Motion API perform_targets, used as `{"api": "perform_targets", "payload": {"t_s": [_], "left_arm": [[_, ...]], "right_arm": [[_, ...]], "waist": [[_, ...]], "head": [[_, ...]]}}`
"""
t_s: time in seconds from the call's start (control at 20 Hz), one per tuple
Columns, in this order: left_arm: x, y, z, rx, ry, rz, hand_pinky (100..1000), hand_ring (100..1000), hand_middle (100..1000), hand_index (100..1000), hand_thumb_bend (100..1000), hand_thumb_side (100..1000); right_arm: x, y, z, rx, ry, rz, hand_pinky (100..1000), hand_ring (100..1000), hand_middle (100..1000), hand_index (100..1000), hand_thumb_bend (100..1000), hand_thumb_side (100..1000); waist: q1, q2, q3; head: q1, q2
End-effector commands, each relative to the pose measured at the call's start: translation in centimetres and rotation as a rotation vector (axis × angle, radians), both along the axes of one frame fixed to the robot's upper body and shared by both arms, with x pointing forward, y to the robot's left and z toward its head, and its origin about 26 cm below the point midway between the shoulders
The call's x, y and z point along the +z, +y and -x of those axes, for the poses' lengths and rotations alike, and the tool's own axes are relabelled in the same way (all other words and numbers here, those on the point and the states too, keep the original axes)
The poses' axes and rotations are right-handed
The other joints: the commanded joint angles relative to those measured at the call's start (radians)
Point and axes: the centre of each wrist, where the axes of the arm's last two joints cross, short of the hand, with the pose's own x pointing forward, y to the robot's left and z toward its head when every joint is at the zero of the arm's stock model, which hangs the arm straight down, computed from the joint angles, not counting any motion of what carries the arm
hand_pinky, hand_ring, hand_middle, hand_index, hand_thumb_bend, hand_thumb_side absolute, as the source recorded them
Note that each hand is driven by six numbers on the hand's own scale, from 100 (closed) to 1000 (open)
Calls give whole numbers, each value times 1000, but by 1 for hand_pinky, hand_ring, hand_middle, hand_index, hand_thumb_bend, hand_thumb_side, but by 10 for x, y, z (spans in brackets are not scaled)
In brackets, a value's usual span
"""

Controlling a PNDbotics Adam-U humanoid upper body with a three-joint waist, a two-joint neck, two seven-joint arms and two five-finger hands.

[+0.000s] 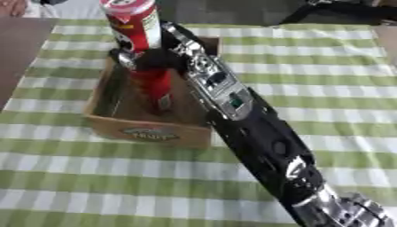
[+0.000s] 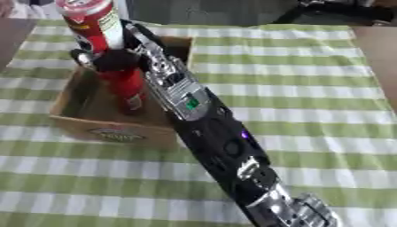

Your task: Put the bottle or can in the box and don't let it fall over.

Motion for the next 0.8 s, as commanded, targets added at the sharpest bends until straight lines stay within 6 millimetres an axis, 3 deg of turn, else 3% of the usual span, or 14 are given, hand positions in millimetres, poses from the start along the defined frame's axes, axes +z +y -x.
{"api": "perform_targets", "payload": {"t_s": [0.05, 0.1, 0.2, 0.5, 0.8], "left_arm": [[8, 3, 3, 6, -27, -16, 680, 707, 652, 718, 299, 594], [8, 3, 3, 6, -26, -17, 681, 707, 652, 719, 299, 593], [7, 3, 3, 6, -25, -19, 680, 707, 652, 719, 298, 593], [5, 5, 3, 9, -16, -26, 681, 706, 651, 719, 297, 594], [3, 6, 3, 10, -8, -31, 681, 706, 651, 719, 296, 594]], "right_arm": [[10, 2, 3, 31, -49, -7, 1000, 1000, 1000, 868, 100, 100], [10, 2, 3, 34, -56, 1, 1000, 1000, 1000, 955, 148, 100], [8, 1, 2, 37, -66, 22, 1000, 1000, 1000, 992, 181, 100], [8, -6, -1, 24, -89, 73, 1000, 1000, 1000, 1000, 215, 219], [7, -12, -3, 64, -86, 122, 1000, 1000, 1000, 1000, 232, 177]], "waist": [[9, -26, -2], [9, -27, -3], [9, -29, -6], [10, -38, -17], [12, -43, -25]], "head": [[5, -5], [6, -5], [7, -4], [14, 2], [19, 8]]}}
